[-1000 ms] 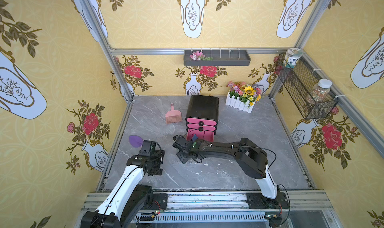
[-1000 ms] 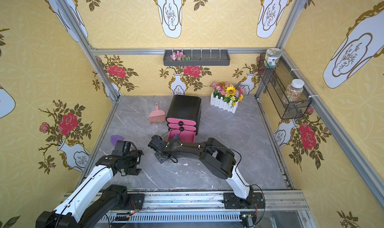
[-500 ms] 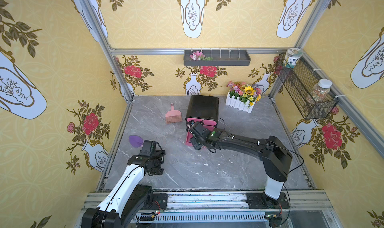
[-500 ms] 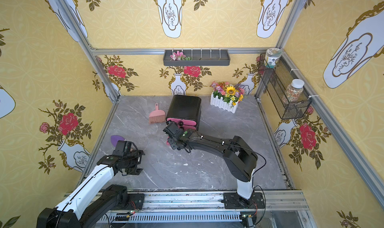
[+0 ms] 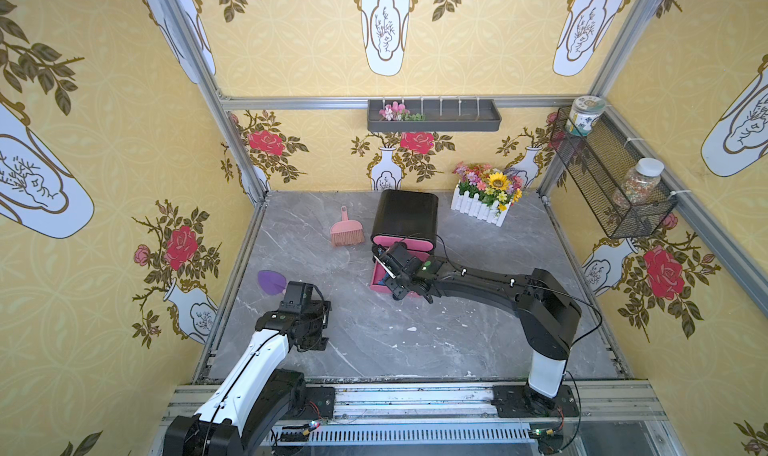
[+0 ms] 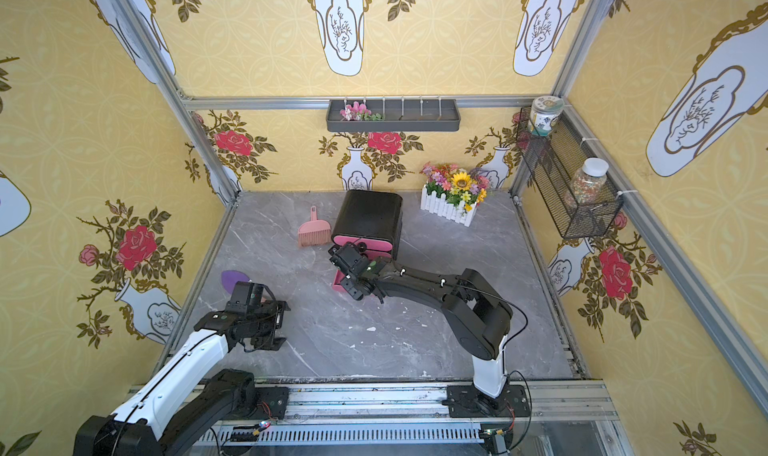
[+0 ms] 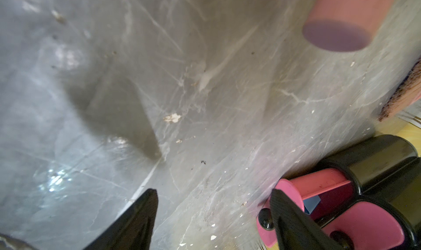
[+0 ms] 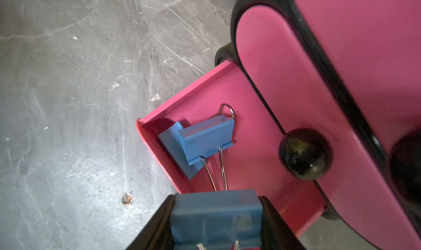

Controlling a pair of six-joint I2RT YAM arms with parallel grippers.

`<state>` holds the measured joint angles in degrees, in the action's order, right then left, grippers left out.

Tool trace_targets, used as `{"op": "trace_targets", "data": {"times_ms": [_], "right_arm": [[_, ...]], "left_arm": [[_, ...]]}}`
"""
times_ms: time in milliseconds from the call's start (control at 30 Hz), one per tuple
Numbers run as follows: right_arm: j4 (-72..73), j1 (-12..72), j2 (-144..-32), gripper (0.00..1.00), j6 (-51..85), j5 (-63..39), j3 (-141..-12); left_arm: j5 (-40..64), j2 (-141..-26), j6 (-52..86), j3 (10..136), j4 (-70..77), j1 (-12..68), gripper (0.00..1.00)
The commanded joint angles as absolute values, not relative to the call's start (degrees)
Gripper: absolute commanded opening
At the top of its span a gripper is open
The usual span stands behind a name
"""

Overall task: Put the binder clips in the drawer according to color
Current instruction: Place the binder clip in the drawer.

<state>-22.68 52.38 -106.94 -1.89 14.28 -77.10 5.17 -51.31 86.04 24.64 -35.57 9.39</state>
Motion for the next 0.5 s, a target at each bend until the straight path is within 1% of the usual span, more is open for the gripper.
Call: {"op": "trace_targets", "data": {"times_ms": [0, 267, 467], "right_arm": [[-20.6, 52.5, -107.2, 0.50, -7.4, 16.0, -77.0], [-18.5, 52.4, -107.5, 0.50, -14.0, 19.3, -76.1], [-17.4, 52.4, -108.6, 0.51, -16.3, 21.2, -75.9]], "left_arm": [[5.9, -51.6, 86.2, 24.3, -35.3, 9.3, 0.83], [6.1, -51.9, 86.2, 24.3, -35.2, 9.3, 0.83], [6.2, -51.9, 86.3, 24.2, -35.1, 9.3, 0.83]]}}
